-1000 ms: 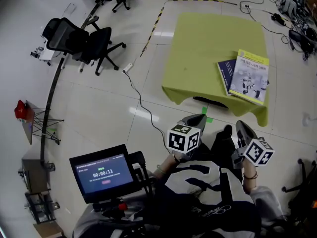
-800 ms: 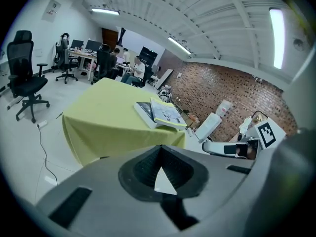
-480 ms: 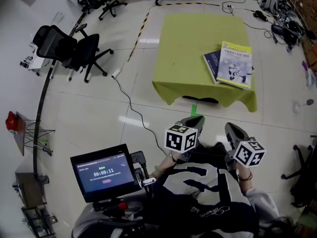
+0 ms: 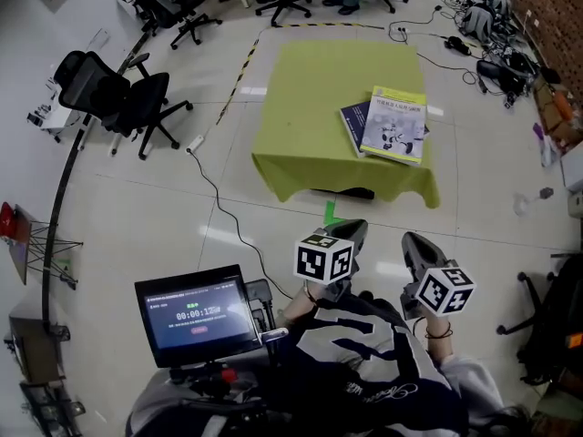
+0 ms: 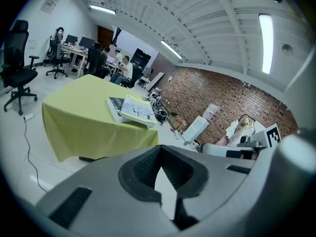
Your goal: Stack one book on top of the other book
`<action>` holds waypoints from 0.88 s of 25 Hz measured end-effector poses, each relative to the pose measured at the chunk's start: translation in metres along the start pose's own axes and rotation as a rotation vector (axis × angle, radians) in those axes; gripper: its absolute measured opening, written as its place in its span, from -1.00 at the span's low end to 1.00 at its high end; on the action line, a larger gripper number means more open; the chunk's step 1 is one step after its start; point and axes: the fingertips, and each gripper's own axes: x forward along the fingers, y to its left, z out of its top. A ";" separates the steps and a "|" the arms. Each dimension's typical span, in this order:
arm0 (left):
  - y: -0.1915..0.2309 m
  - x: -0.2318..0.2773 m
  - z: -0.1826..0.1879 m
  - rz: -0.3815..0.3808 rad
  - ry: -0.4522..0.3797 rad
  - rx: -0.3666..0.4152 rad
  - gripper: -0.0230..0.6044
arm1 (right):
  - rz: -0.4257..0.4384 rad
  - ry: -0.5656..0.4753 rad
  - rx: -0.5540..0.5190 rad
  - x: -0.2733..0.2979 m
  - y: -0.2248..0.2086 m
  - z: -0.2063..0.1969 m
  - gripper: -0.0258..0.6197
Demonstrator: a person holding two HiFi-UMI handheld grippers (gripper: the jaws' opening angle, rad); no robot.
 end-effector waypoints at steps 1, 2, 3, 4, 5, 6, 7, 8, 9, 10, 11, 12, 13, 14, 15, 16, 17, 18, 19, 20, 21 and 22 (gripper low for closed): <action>-0.009 0.003 -0.006 -0.002 0.003 -0.006 -0.92 | 0.002 0.001 -0.006 -0.009 -0.003 -0.001 -0.93; -0.019 0.005 -0.012 -0.003 0.007 -0.010 -0.92 | 0.006 0.003 -0.010 -0.017 -0.006 -0.002 -0.92; -0.027 0.008 -0.017 -0.004 0.011 -0.012 -0.91 | 0.010 0.006 -0.013 -0.025 -0.010 -0.004 -0.93; -0.036 0.010 -0.022 -0.003 0.014 -0.011 -0.92 | 0.016 0.008 -0.015 -0.032 -0.012 -0.007 -0.93; -0.043 0.011 -0.027 0.000 0.014 -0.010 -0.91 | 0.023 0.011 -0.016 -0.038 -0.015 -0.010 -0.93; -0.049 0.012 -0.031 0.003 0.014 -0.009 -0.91 | 0.032 0.015 -0.016 -0.043 -0.017 -0.014 -0.93; -0.055 0.013 -0.036 0.006 0.013 -0.008 -0.92 | 0.042 0.020 -0.017 -0.047 -0.018 -0.017 -0.93; -0.061 0.013 -0.040 0.011 0.014 -0.008 -0.92 | 0.053 0.024 -0.018 -0.051 -0.018 -0.021 -0.93; -0.067 0.012 -0.046 0.015 0.018 -0.009 -0.92 | 0.063 0.028 -0.019 -0.056 -0.018 -0.024 -0.93; -0.072 0.011 -0.052 0.020 0.022 -0.010 -0.91 | 0.072 0.030 -0.020 -0.060 -0.017 -0.026 -0.93; -0.076 0.010 -0.057 0.025 0.026 -0.013 -0.92 | 0.080 0.030 -0.022 -0.064 -0.017 -0.028 -0.93; -0.079 0.008 -0.062 0.029 0.029 -0.016 -0.91 | 0.087 0.030 -0.022 -0.067 -0.015 -0.029 -0.93; -0.082 0.006 -0.066 0.035 0.031 -0.021 -0.92 | 0.095 0.031 -0.023 -0.069 -0.013 -0.031 -0.93; -0.083 0.004 -0.068 0.040 0.032 -0.025 -0.91 | 0.103 0.032 -0.024 -0.070 -0.011 -0.032 -0.93; -0.084 0.002 -0.070 0.045 0.033 -0.027 -0.91 | 0.111 0.033 -0.025 -0.071 -0.008 -0.034 -0.93; -0.084 0.001 -0.071 0.050 0.034 -0.024 -0.92 | 0.117 0.035 -0.027 -0.070 -0.007 -0.036 -0.93; -0.083 0.000 -0.072 0.055 0.037 -0.019 -0.91 | 0.120 0.037 -0.026 -0.069 -0.006 -0.039 -0.93; -0.082 0.000 -0.073 0.059 0.042 -0.012 -0.92 | 0.123 0.039 -0.024 -0.068 -0.005 -0.041 -0.93; -0.081 0.000 -0.074 0.062 0.047 -0.006 -0.91 | 0.126 0.039 -0.020 -0.066 -0.005 -0.044 -0.93; -0.081 -0.001 -0.075 0.063 0.052 -0.001 -0.92 | 0.130 0.039 -0.016 -0.065 -0.004 -0.046 -0.93; -0.081 -0.001 -0.076 0.062 0.057 0.003 -0.92 | 0.134 0.037 -0.012 -0.064 -0.003 -0.047 -0.93; -0.081 -0.001 -0.077 0.060 0.062 0.008 -0.92 | 0.138 0.035 -0.010 -0.063 -0.002 -0.048 -0.93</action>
